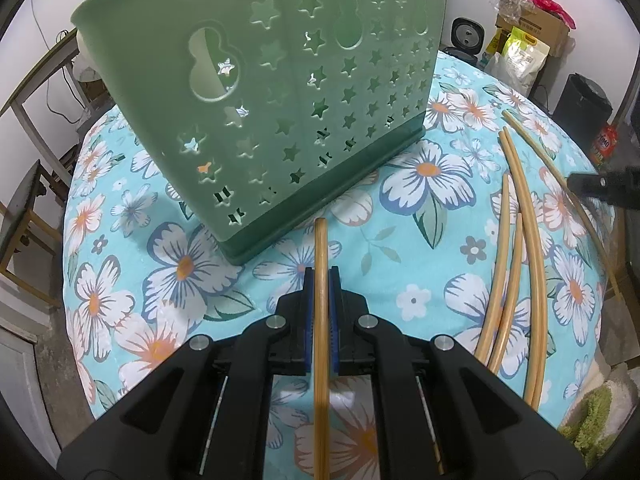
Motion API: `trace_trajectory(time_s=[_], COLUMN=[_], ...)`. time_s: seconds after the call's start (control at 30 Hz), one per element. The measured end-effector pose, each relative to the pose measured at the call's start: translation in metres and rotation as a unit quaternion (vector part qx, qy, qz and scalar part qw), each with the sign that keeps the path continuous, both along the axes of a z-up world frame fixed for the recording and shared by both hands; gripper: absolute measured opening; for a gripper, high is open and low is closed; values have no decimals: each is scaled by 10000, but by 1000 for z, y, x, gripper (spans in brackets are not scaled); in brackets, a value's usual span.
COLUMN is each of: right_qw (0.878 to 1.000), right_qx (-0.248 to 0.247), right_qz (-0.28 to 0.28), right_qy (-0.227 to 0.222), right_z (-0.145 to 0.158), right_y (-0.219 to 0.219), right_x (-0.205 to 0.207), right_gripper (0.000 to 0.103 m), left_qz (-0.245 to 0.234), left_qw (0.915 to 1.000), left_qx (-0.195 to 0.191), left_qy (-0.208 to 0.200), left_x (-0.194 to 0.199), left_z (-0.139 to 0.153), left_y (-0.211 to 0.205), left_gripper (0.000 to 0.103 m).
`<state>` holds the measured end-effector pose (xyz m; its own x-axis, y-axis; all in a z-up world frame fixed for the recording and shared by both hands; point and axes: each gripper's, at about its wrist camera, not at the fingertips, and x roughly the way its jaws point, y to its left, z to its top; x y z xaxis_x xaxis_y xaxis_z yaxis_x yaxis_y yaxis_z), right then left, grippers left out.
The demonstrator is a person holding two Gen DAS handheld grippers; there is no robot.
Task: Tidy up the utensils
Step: 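Grasp another bamboo chopstick with the right gripper while the left gripper holds its chopstick, then lift both held chopsticks up toward the green holder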
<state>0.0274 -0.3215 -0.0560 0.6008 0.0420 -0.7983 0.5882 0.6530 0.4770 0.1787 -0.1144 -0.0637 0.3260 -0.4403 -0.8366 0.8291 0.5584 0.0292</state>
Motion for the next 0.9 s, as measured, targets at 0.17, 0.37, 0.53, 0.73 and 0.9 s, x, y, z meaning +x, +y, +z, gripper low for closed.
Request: trace_trajectory(time_s=[0.17,0.37,0.53,0.73,0.9], right_qw=[9988,9949,9930,9917,9904], right_qx=[-423,-845,-912,-866,-863], right_qz=[226,489,638,836,946], right_qy=[91,256,405,448,513], right_z=[9,12,3,-2,-3], right_y=[-13,-27,-36,-39,-41], right_x=[22,57,76,86,91], right_gripper=[25,25,23,18,18], left_qz=[5,2,3,-22,-19], left_qw=[10000,9999,9999,9999,9997], left_qx=[-32,-22,-7,59,137], left_qy=[71,102,150,146,180], left_x=[3,4,7,9,13], left_z=[0,-1,0,4,6], left_y=[0,0,-2,-9,-21], left_gripper=[6,6,6,7,18])
